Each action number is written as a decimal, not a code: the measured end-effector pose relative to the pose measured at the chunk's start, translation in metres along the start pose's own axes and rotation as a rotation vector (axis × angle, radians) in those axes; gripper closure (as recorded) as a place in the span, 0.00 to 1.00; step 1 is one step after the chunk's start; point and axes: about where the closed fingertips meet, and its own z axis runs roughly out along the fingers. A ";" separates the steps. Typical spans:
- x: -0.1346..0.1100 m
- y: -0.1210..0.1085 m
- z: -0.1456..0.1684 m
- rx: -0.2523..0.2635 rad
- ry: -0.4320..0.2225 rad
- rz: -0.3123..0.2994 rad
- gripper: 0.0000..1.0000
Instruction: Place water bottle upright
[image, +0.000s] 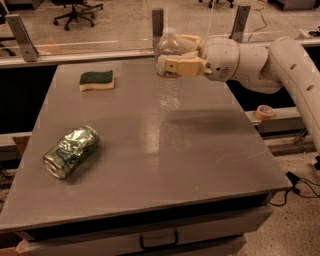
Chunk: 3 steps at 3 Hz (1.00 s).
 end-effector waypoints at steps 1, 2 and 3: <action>0.009 0.004 -0.001 -0.013 -0.023 0.012 1.00; 0.017 0.008 0.000 -0.042 -0.037 -0.012 0.82; 0.025 0.012 -0.002 -0.063 -0.035 -0.021 0.58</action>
Offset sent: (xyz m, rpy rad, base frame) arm -0.0034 -0.0020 -0.0297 0.0265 -0.0546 0.0708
